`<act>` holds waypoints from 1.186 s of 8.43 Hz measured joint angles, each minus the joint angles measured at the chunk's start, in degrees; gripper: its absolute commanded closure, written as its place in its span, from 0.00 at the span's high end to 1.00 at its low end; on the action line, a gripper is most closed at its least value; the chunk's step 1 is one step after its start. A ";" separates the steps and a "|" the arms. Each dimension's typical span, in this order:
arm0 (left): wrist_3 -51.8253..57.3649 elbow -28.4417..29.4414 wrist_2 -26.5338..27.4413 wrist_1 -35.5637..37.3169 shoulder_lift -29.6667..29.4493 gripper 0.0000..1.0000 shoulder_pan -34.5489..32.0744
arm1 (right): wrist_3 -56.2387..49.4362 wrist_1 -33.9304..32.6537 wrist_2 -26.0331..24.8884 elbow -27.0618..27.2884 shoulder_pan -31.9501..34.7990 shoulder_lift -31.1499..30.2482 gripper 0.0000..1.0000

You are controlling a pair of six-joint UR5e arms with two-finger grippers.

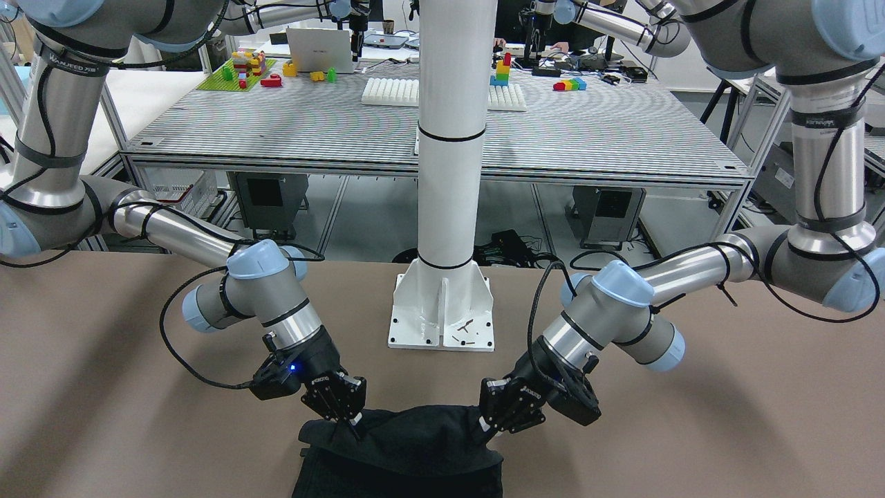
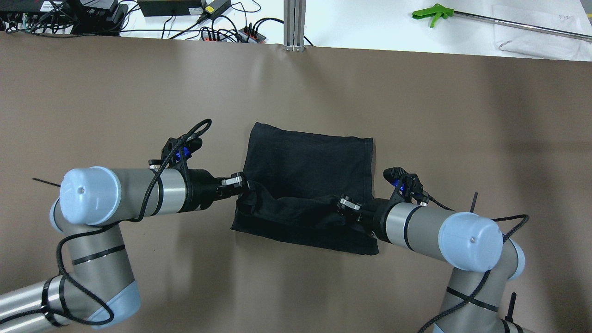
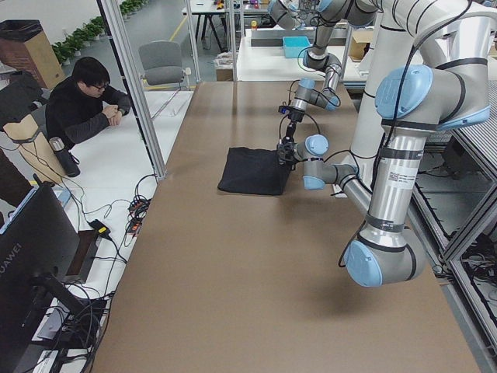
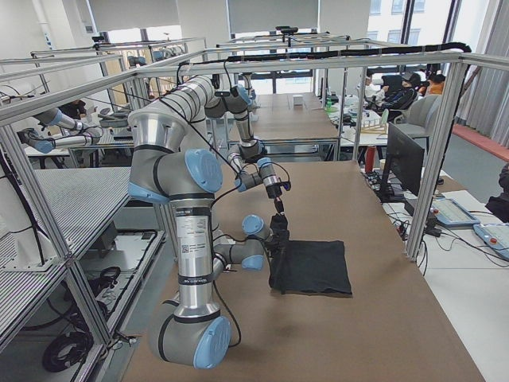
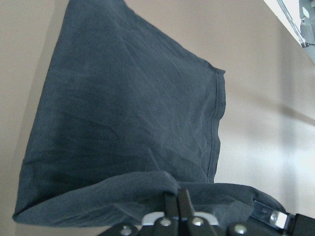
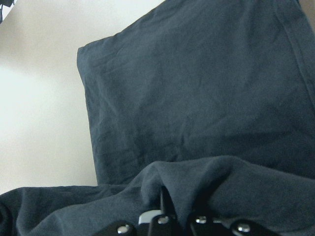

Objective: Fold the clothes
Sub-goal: 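Fold the near end over away from the robot with both grippers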

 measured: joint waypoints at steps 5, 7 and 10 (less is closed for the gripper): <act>1.85 13.48 -5.72 -0.56 -7.51 0.00 -8.34 | -0.37 0.62 -2.05 -10.95 3.86 6.71 0.00; 3.24 16.31 -6.80 -0.61 -8.29 0.00 -9.69 | -0.37 0.63 -2.89 -12.33 4.07 8.12 0.10; 3.66 20.99 -6.69 -0.70 -11.78 0.94 -9.96 | -0.37 0.66 -3.98 -15.00 4.46 9.66 0.94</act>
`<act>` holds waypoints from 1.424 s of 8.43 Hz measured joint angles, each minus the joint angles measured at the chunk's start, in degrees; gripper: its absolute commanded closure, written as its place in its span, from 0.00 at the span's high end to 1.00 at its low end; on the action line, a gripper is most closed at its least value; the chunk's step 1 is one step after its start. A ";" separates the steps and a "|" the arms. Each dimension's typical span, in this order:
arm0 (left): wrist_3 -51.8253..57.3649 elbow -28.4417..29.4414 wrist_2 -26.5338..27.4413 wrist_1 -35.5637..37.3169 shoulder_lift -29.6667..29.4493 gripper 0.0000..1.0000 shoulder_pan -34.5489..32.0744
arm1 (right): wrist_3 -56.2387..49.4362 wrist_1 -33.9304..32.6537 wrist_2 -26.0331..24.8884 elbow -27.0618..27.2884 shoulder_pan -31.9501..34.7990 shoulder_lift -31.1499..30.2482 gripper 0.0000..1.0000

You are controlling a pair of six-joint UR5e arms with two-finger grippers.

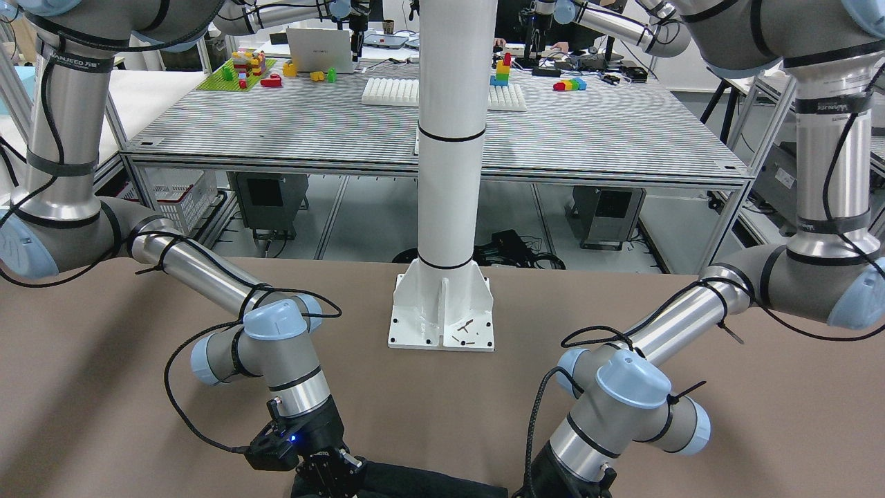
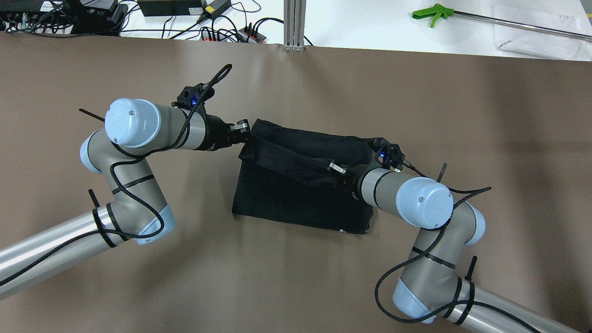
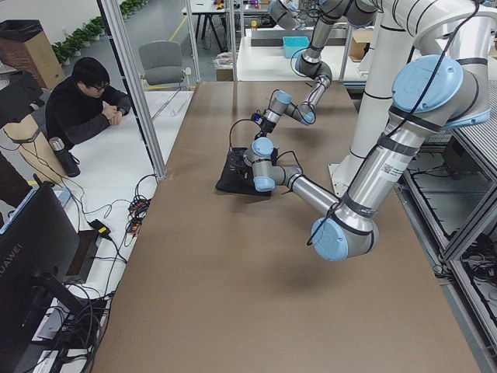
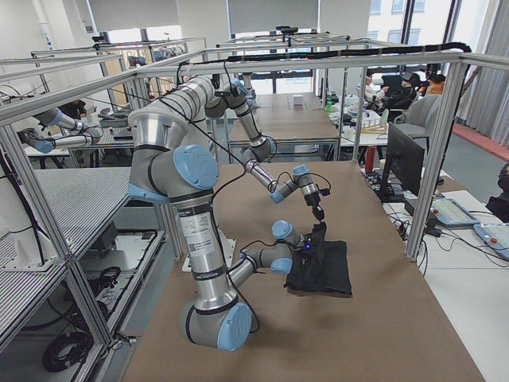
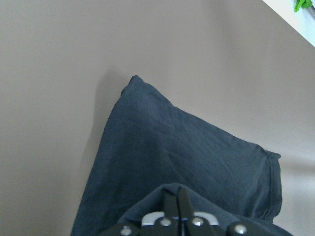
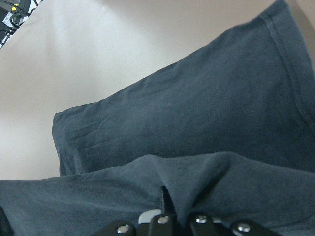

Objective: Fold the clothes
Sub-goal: 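Fold the near end over away from the robot with both grippers, then open both grippers, withdrawing the left arm while the right gripper stays over the fold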

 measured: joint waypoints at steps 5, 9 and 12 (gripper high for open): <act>0.15 1.65 0.51 -0.03 -0.88 0.94 -1.53 | -2.96 -0.21 5.99 0.02 3.34 1.24 0.94; 3.24 1.61 -6.02 0.01 0.90 0.94 -8.01 | -4.99 -10.01 8.38 0.63 2.73 5.60 0.94; 10.59 1.57 -16.93 -0.05 5.46 0.94 -17.25 | -11.00 -19.14 7.81 -3.01 0.02 9.33 0.94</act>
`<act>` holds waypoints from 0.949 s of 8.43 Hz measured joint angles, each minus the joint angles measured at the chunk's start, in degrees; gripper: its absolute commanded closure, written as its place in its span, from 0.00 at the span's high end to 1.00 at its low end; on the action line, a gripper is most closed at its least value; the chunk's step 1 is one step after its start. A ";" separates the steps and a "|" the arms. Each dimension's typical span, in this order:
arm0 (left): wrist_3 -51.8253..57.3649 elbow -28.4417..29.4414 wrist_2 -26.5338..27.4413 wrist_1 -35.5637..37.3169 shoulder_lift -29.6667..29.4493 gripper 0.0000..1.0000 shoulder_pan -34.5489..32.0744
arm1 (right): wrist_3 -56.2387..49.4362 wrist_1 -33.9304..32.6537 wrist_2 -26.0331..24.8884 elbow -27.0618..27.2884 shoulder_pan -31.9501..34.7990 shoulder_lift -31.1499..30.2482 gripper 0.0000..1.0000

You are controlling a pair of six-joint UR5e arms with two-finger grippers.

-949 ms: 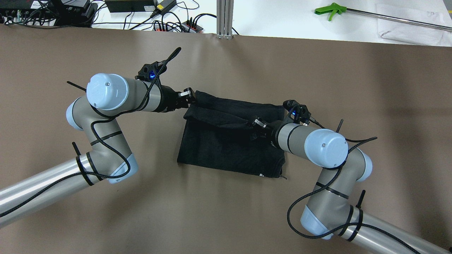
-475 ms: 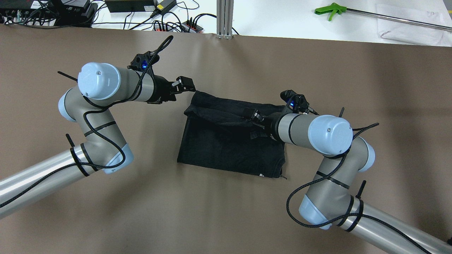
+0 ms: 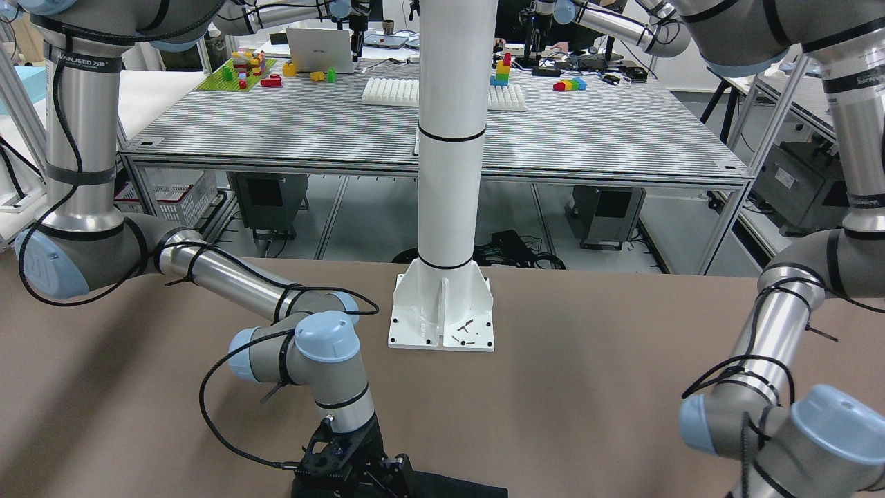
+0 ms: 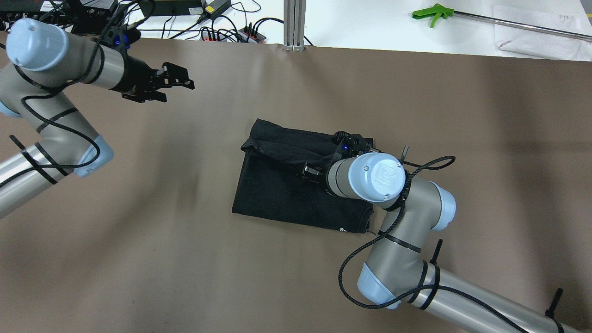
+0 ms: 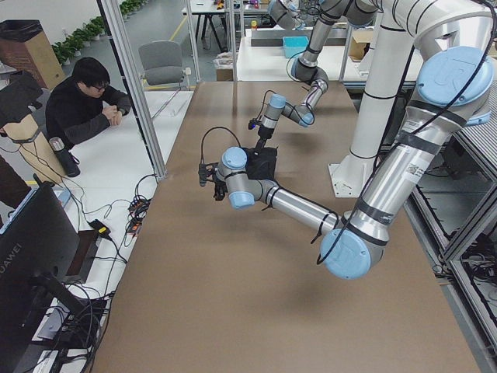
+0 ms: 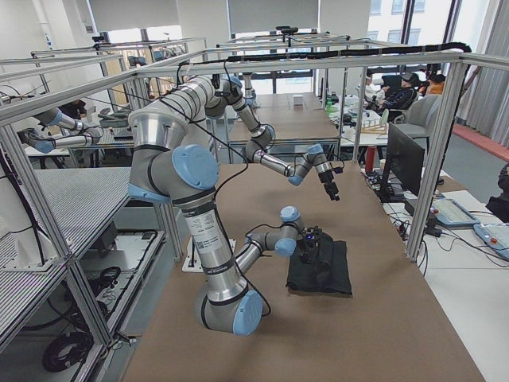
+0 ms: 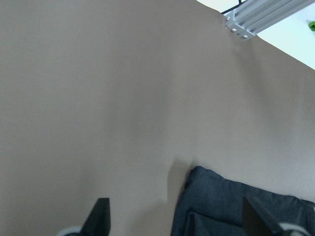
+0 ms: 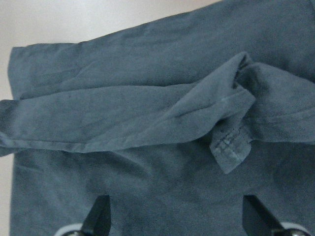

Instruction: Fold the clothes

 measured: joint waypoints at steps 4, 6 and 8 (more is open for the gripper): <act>5.84 -0.17 -7.88 -0.12 3.90 0.94 -7.13 | -5.77 -1.57 -0.29 -11.34 -0.76 6.83 0.94; 6.17 -0.08 -8.22 -0.13 4.31 0.94 -7.48 | -12.86 -1.58 -0.51 -13.91 3.01 8.07 0.94; 6.12 0.26 -8.08 -0.14 4.43 0.94 -7.46 | -19.65 -1.13 -0.69 -20.15 7.02 10.95 0.94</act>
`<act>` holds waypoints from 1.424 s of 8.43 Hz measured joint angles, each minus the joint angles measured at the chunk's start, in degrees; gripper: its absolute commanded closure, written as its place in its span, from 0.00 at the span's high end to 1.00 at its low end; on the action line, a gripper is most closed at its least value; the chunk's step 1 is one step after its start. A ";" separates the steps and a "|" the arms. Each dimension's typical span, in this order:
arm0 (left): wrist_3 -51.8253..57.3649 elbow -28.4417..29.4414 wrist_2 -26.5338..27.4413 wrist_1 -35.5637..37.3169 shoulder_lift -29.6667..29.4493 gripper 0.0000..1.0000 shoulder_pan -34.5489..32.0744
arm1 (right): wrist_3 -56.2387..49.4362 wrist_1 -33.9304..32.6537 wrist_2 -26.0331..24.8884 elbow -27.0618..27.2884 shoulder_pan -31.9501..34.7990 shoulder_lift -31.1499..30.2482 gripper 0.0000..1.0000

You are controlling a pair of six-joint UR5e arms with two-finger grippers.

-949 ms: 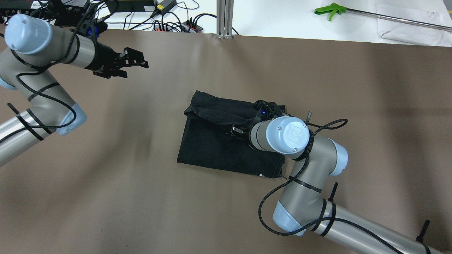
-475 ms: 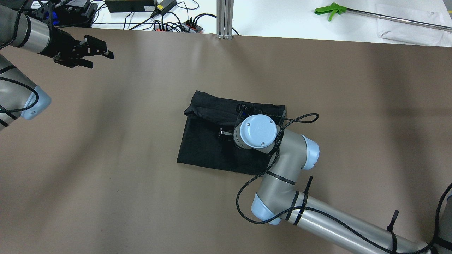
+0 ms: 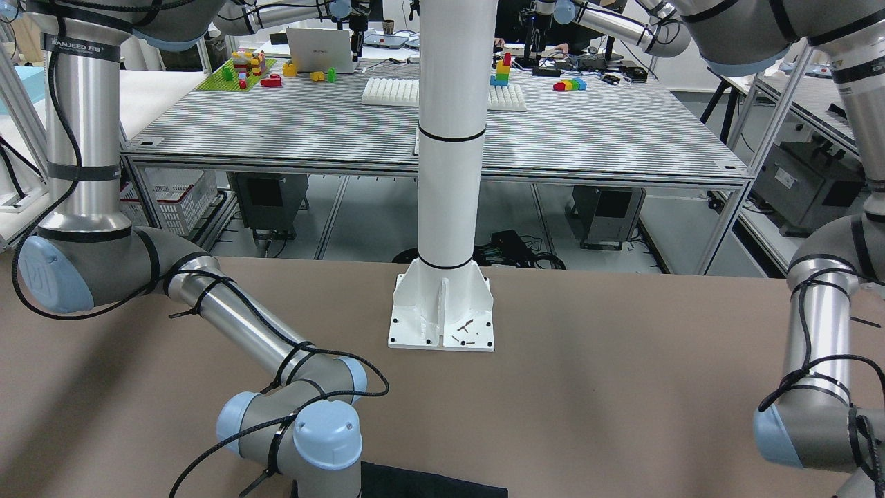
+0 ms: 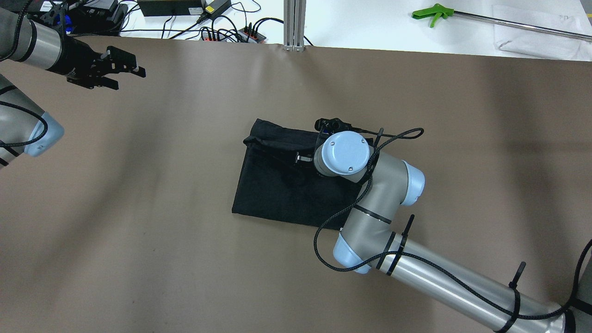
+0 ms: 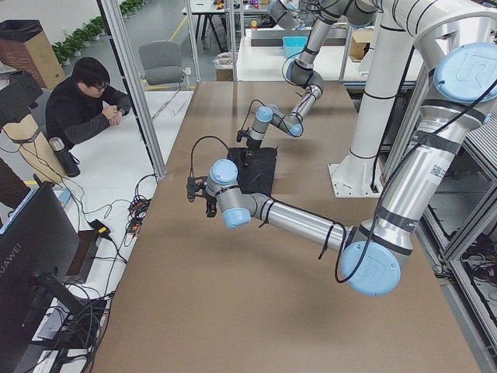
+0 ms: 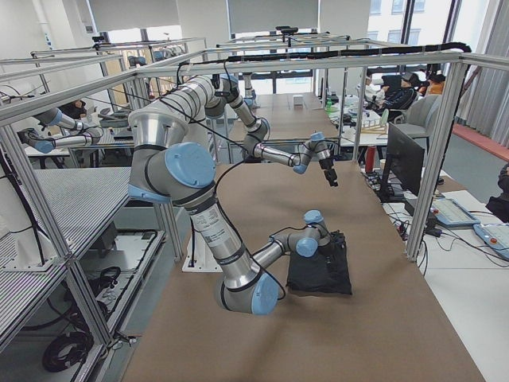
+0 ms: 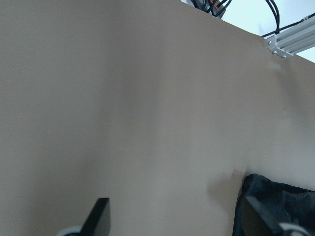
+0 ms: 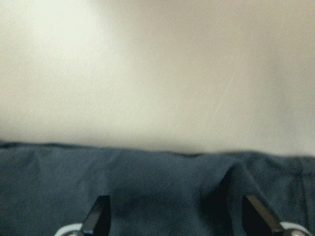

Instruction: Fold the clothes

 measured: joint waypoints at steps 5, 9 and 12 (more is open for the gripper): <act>0.02 -0.28 0.15 -0.77 1.35 0.94 -0.23 | -16.14 -0.25 2.99 -4.97 9.42 0.28 0.94; 3.87 -0.76 4.64 0.10 4.28 0.94 -4.08 | -32.81 -8.82 11.10 3.72 19.14 -8.78 0.94; 14.07 -3.12 15.98 9.92 7.45 0.94 -4.79 | -50.48 -12.10 11.98 12.53 28.12 -21.29 0.94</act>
